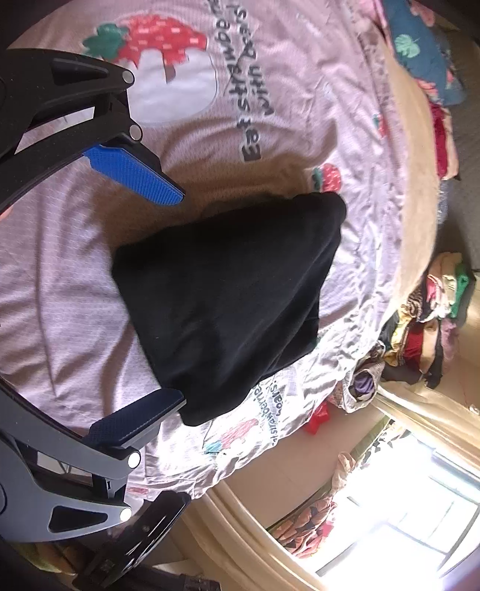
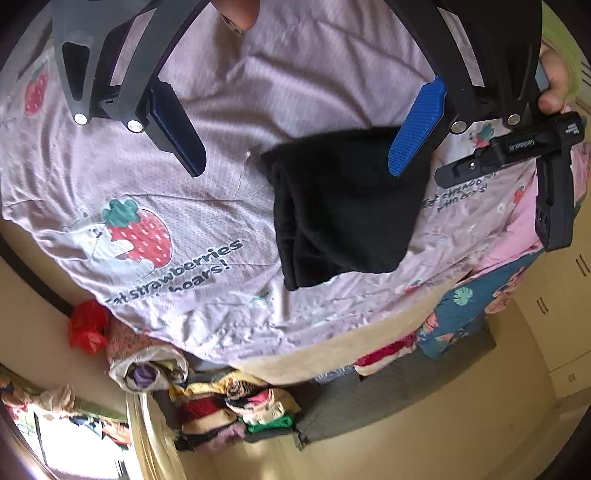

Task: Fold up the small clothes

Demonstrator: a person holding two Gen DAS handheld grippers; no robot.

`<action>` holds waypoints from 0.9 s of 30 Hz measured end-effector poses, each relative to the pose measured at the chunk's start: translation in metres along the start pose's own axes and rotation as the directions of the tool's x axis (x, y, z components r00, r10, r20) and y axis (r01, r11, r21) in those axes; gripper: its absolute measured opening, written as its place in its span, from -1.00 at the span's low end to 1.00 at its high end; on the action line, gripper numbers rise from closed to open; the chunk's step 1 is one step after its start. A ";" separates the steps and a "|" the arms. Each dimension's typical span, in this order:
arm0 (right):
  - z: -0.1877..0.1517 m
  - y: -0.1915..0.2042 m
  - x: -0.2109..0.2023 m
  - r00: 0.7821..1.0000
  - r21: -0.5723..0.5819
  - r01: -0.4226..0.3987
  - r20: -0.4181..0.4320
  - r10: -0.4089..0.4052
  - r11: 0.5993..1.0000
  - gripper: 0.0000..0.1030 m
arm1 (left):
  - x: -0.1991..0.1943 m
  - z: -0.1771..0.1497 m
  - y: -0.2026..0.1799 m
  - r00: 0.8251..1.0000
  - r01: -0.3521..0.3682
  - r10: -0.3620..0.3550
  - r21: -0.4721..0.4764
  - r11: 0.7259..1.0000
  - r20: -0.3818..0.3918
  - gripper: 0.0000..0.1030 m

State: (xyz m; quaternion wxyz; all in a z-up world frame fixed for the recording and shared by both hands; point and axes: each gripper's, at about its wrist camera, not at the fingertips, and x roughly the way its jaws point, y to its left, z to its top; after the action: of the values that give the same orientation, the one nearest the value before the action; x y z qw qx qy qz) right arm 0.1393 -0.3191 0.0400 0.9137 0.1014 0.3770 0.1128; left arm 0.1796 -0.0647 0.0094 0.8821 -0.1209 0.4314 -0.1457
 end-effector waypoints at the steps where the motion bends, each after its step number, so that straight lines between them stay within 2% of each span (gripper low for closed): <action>1: -0.005 0.003 -0.007 1.000 -0.013 0.003 0.009 -0.003 1.000 0.91 | -0.005 -0.003 -0.001 1.000 -0.007 0.007 0.005 1.000 0.011 0.81; 10: -0.049 0.024 -0.033 0.998 -0.090 0.043 0.050 -0.038 0.995 0.91 | -0.037 -0.044 -0.006 0.996 -0.066 0.062 0.055 0.996 0.066 0.82; 17: -0.079 0.035 -0.044 0.990 -0.116 0.077 0.124 -0.062 0.990 0.91 | -0.046 -0.071 -0.005 0.992 -0.098 0.091 0.072 0.993 0.088 0.82; 27: -0.105 0.033 -0.031 0.989 -0.117 0.130 0.084 -0.120 0.985 0.91 | -0.040 -0.100 0.000 0.989 -0.127 0.121 0.070 0.989 0.083 0.82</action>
State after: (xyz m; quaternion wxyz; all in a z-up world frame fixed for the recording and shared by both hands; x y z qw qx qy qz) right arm 0.0391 -0.2861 -0.0033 0.9373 0.0258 0.3395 0.0741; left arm 0.0765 -0.0591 -0.0208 0.9096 -0.0663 0.3974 -0.1019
